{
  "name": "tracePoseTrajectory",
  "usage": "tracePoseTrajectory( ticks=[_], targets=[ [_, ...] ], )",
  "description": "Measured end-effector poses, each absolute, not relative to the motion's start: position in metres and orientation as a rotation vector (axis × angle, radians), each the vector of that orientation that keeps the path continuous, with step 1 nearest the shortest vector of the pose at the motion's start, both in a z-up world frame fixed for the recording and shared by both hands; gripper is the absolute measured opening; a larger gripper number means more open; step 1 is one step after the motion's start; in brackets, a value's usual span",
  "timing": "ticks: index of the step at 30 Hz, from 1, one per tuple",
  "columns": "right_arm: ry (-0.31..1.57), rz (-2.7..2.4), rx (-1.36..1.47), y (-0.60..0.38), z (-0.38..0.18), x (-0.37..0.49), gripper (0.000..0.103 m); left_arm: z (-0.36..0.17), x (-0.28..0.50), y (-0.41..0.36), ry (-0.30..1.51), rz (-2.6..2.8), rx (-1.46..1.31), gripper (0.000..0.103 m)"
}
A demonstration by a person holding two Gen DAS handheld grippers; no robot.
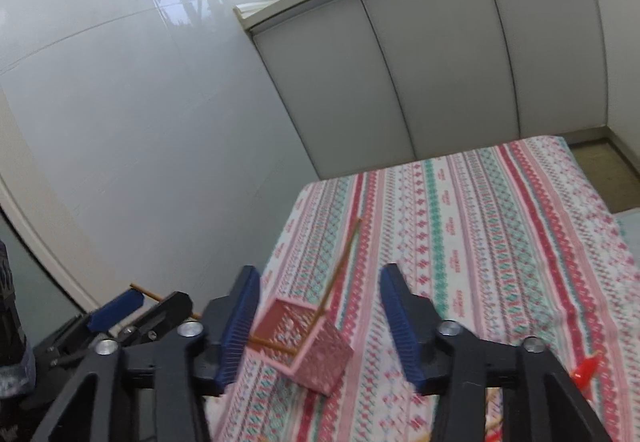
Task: Organize utensils
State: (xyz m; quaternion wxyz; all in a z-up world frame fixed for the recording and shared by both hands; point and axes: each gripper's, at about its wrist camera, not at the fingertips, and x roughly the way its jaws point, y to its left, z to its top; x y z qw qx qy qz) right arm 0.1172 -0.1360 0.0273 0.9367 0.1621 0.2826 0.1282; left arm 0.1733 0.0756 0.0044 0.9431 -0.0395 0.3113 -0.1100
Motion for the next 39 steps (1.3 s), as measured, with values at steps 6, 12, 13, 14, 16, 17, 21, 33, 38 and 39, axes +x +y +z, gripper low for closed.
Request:
tracePoseTrajectory(
  ticks=[6, 12, 13, 14, 16, 17, 21, 33, 38, 39],
  targets=[
    [0.686, 0.209, 0.297, -0.161, 0.017, 0.099, 0.077, -0.002, 0.158, 0.075, 0.709, -0.241, -0.032, 0.095],
    [0.828, 0.131, 0.243, -0.188, -0.005, 0.088, 0.085, -0.019, 0.147, 0.072, 0.815, -0.270, -0.008, 0.096],
    [0.849, 0.122, 0.242, -0.192, -0.009, 0.088, 0.085, -0.021, 0.146, 0.070, 0.834, -0.279, -0.009, 0.096],
    [0.880, 0.111, 0.242, -0.197, -0.015, 0.088, 0.085, -0.026, 0.145, 0.067, 0.861, -0.292, -0.010, 0.096],
    [0.925, 0.087, 0.250, -0.206, -0.025, 0.087, 0.085, -0.035, 0.144, 0.060, 0.916, -0.319, -0.007, 0.097],
    [0.946, 0.074, 0.255, -0.211, -0.031, 0.087, 0.085, -0.040, 0.144, 0.055, 0.941, -0.333, -0.005, 0.096],
    [1.010, 0.019, 0.269, -0.228, -0.048, 0.085, 0.085, -0.060, 0.145, 0.033, 1.022, -0.387, 0.051, 0.096],
    [1.103, -0.019, 0.273, -0.255, -0.072, 0.082, 0.085, -0.127, 0.130, -0.048, 1.102, -0.629, 0.412, 0.074],
    [1.118, -0.030, 0.283, -0.265, -0.077, 0.079, 0.085, -0.144, 0.120, -0.075, 1.099, -0.726, 0.539, 0.055],
    [1.121, -0.031, 0.289, -0.268, -0.078, 0.079, 0.085, -0.146, 0.119, -0.079, 1.097, -0.742, 0.556, 0.054]
  ],
)
